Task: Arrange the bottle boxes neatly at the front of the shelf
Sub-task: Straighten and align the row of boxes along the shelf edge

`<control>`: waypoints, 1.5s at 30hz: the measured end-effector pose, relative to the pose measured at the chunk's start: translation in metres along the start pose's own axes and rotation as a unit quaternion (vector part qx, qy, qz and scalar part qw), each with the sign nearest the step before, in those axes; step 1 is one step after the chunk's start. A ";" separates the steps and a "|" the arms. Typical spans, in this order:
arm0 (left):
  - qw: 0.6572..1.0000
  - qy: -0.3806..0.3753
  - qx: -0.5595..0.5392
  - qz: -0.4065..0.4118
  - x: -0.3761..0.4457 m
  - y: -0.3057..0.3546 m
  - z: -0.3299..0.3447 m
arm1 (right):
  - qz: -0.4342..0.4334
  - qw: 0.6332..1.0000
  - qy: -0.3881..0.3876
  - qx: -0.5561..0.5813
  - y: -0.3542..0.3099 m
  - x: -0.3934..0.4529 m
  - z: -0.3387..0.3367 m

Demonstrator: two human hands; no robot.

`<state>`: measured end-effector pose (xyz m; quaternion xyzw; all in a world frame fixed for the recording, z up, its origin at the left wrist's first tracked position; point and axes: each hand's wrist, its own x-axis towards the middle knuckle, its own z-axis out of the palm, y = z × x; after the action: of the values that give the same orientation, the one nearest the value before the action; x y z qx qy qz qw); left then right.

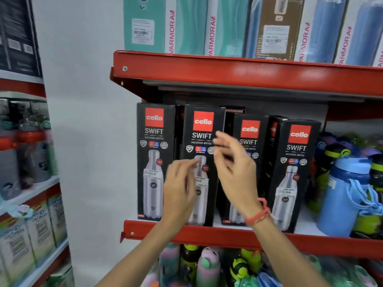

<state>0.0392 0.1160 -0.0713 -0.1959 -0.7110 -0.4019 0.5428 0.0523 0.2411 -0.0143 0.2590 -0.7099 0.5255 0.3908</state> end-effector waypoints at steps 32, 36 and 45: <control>0.869 -0.161 -0.177 -0.434 -0.039 -0.072 -0.124 | 0.309 0.924 -0.211 0.076 0.004 -0.091 0.112; 0.874 -0.172 -0.158 -0.427 -0.040 -0.066 -0.124 | 0.294 0.928 -0.220 0.062 0.008 -0.091 0.104; 0.956 0.010 -0.043 -0.289 -0.046 -0.014 -0.089 | 0.224 0.971 0.067 0.043 0.033 -0.087 0.050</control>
<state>0.0995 0.0450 -0.1107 -0.0012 -0.7137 -0.5741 0.4014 0.0618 0.2005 -0.1115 0.0738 -0.6986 0.6462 0.2983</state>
